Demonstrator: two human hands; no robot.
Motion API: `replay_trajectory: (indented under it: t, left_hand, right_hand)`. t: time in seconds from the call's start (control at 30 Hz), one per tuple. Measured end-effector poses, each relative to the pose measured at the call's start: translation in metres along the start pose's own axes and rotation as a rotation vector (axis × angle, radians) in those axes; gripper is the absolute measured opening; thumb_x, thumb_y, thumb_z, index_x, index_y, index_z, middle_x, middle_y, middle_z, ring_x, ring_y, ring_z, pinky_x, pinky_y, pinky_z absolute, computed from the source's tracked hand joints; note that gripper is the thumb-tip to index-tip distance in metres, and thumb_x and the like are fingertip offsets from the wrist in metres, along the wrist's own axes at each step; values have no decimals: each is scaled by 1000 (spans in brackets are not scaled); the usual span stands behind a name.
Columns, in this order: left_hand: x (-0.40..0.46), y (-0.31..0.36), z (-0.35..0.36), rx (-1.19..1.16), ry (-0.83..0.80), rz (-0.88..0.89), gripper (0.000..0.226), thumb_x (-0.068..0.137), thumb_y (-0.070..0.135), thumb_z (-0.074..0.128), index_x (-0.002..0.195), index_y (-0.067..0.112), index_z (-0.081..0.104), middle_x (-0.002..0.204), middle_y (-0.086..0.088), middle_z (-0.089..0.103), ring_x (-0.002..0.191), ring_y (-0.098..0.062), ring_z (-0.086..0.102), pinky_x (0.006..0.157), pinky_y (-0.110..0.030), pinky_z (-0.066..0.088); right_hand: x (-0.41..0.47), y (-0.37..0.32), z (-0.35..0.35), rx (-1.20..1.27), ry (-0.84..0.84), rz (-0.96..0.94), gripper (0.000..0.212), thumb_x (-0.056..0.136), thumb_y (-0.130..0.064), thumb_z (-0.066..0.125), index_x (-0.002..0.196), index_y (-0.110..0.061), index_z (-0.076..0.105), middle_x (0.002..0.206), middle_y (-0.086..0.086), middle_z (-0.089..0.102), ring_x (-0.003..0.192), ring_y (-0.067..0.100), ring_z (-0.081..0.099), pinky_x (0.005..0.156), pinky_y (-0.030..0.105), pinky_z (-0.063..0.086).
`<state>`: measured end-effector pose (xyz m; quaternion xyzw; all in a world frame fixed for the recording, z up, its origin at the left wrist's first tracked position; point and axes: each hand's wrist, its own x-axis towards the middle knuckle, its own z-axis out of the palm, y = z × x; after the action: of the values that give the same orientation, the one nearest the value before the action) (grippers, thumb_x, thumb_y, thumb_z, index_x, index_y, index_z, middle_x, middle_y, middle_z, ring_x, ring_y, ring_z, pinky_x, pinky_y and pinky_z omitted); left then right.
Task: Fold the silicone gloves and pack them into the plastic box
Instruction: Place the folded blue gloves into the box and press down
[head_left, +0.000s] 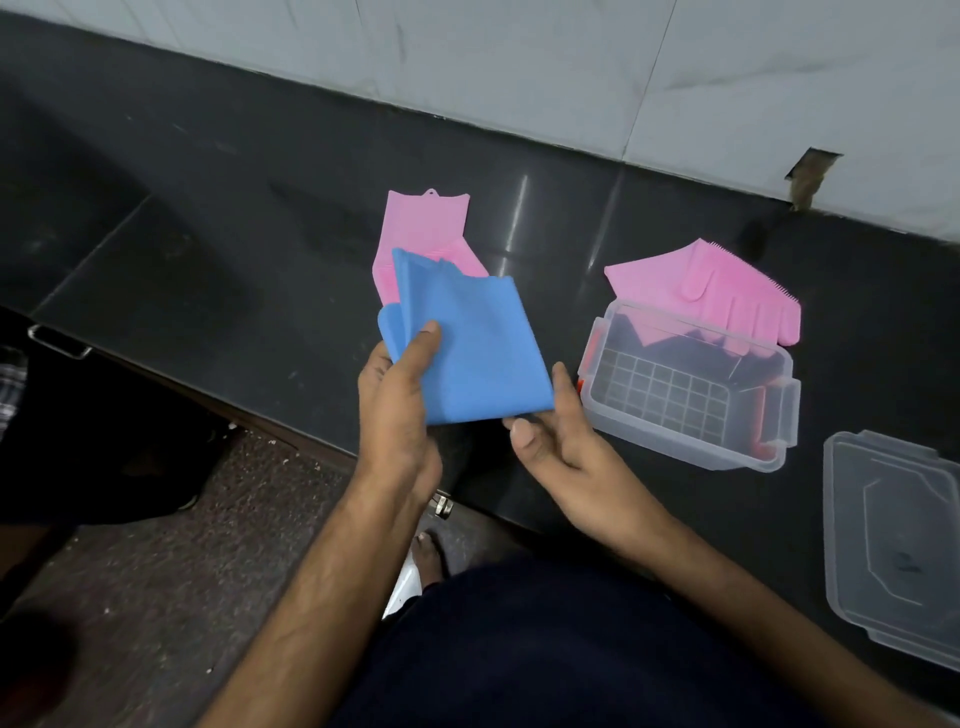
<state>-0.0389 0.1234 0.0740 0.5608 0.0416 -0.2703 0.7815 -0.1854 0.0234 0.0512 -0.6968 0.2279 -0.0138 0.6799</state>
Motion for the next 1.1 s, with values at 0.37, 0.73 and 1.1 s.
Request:
replay_trajectory:
  t: [0.37,0.73,1.1]
  left_hand:
    - [-32,2,46,-343,-243,-47,38,101,21,57,136,11,66,134,-14,71,119,-29,70,93,-42,60]
    - [-43,-22,82,-339,-672,-64,38,75,8,66,106,23,80,109,3,77,100,-14,71,89,-33,57]
    - [-41,-36,122,-199,-1070,-225,96,83,55,80,157,11,40,160,-18,46,145,-40,44,121,-57,33]
  right_hand:
    - [0,-61,-17,790,319,-71,32,96,-25,66,127,-19,66,128,2,72,118,19,69,93,31,58]
    - [-23,-97,-74,728,621,-396,30,102,-16,57,130,-13,64,127,7,72,117,24,69,84,36,59]
    - [-54,-127,-141,485,696,-336,25,98,-24,62,120,-13,69,115,10,76,105,31,74,80,47,62]
